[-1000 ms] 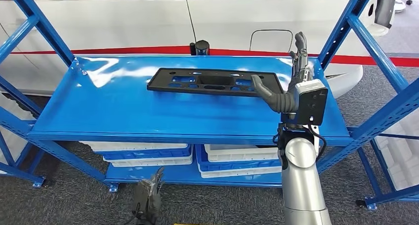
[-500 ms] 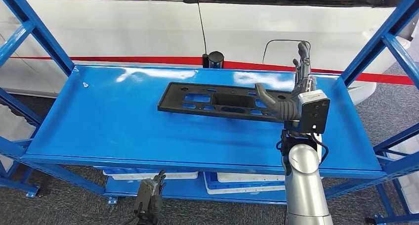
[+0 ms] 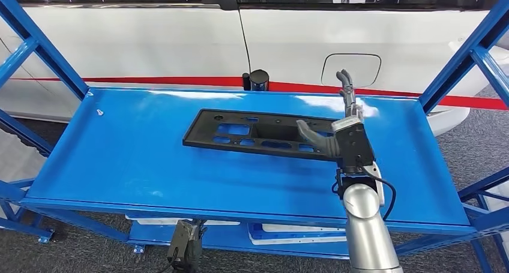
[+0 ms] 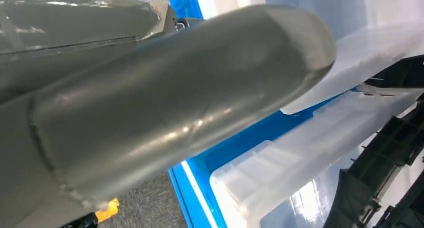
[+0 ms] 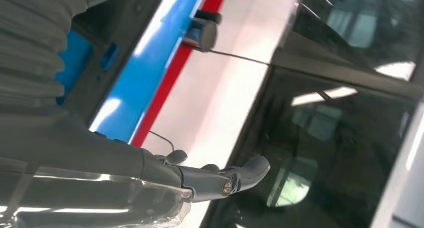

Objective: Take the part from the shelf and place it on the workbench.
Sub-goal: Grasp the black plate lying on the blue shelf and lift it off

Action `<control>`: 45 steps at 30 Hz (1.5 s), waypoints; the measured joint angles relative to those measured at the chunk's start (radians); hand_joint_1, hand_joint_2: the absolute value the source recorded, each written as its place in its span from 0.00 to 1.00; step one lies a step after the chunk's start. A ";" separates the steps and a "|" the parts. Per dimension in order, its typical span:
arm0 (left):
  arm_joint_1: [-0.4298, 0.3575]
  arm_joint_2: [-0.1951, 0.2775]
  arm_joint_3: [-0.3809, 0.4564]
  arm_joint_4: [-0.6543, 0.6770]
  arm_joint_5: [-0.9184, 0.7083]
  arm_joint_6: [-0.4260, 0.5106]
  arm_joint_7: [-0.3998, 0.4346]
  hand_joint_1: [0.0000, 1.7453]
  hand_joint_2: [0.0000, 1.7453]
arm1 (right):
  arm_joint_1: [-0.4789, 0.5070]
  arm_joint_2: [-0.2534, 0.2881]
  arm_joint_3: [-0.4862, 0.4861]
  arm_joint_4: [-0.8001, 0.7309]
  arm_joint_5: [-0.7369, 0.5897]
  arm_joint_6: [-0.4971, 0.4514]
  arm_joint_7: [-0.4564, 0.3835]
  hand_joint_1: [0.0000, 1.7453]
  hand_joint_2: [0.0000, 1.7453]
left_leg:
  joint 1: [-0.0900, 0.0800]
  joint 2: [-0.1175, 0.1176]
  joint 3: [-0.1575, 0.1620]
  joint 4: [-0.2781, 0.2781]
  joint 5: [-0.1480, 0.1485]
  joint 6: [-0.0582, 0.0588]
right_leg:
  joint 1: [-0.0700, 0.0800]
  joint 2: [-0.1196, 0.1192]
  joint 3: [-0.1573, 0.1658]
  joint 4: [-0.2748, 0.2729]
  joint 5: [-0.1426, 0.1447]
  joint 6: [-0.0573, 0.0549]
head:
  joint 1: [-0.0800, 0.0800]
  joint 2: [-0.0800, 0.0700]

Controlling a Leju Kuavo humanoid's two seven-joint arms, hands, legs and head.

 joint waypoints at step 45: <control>0.158 0.095 0.142 0.123 -0.059 0.539 0.994 0.00 0.00 | -0.207 0.188 0.300 0.519 0.831 -0.187 0.208 0.00 1.00 | -0.001 0.006 0.017 -0.002 -0.011 -0.019 | 0.003 0.003 0.017 0.000 -0.010 -0.029 | 0.001 0.000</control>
